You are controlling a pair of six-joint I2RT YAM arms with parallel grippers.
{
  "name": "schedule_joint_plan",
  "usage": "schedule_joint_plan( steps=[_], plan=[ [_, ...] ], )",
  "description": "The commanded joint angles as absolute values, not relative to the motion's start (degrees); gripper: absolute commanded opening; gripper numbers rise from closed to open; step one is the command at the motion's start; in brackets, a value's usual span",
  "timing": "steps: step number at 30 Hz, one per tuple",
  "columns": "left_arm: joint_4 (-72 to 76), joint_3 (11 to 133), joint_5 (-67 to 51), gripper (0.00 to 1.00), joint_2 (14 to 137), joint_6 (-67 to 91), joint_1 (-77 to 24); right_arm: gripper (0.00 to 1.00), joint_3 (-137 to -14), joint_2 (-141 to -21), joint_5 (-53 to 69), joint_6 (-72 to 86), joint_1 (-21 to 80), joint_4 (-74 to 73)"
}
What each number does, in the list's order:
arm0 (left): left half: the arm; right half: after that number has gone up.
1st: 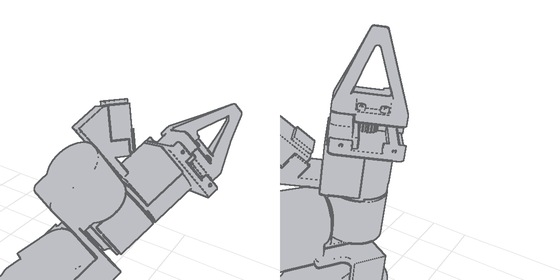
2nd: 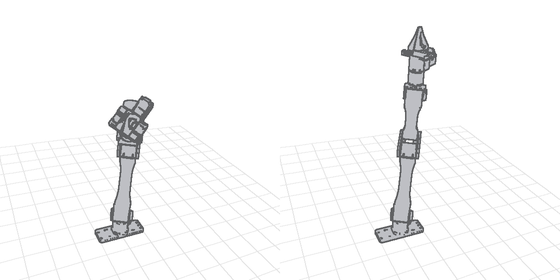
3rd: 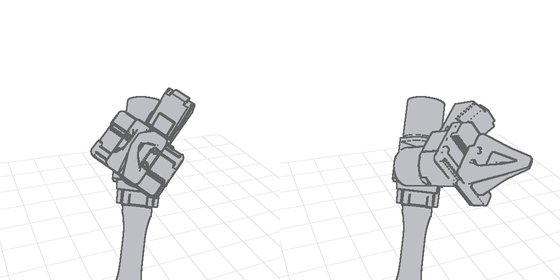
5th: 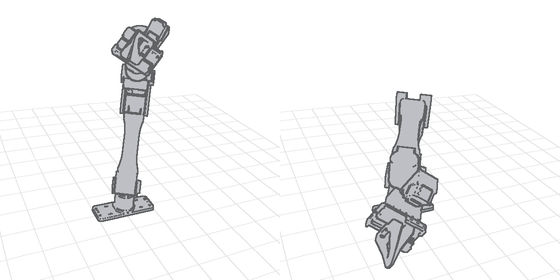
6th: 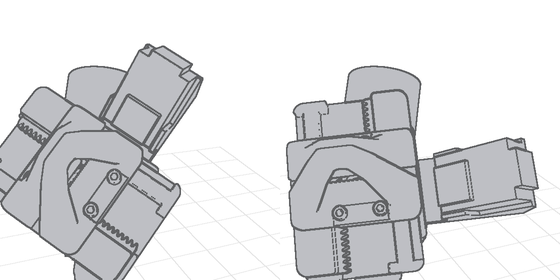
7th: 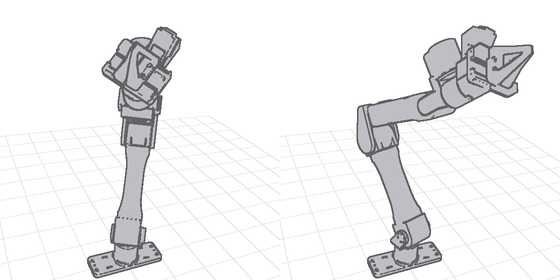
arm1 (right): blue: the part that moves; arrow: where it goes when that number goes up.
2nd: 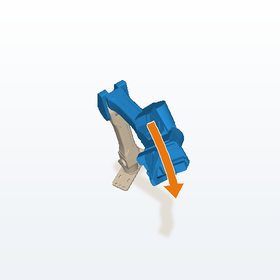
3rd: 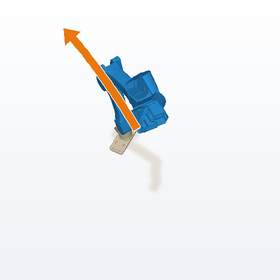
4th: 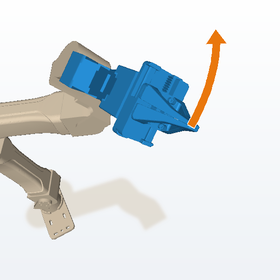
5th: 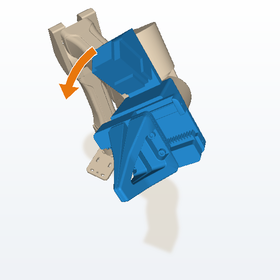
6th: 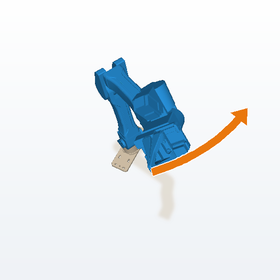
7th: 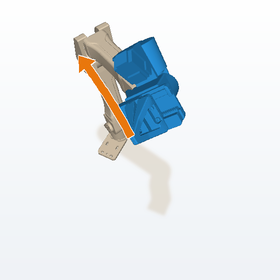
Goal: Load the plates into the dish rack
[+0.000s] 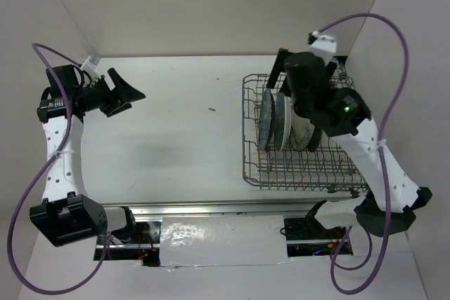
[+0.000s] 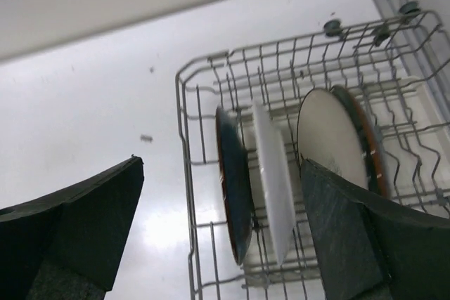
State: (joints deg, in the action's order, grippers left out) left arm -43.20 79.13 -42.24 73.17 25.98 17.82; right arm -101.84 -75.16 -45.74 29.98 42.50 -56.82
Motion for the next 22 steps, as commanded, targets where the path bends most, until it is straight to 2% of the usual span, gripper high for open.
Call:
schedule_joint_plan(
  steps=[1, 7, 12, 22],
  plan=[
    [-41.5, 79.6, -42.1, 0.88, 71.2, 27.1, 18.0, 0.99, -107.6, -72.8, -41.6, 26.5, 37.3, -51.4],
    [-40.5, 79.4, -42.8, 0.88, 70.3, 27.3, 18.1, 1.00, -104.4, -67.8, -44.3, 27.9, 29.5, -49.7],
    [-40.1, 79.1, -44.1, 0.88, 70.6, 27.8, 18.0, 1.00, -96.3, -60.1, -44.2, 28.1, 26.4, -46.6],
    [-39.3, 78.6, -46.4, 0.88, 70.9, 28.5, 18.0, 1.00, -92.5, -55.7, -42.1, 30.3, 22.3, -49.0]
  ],
)
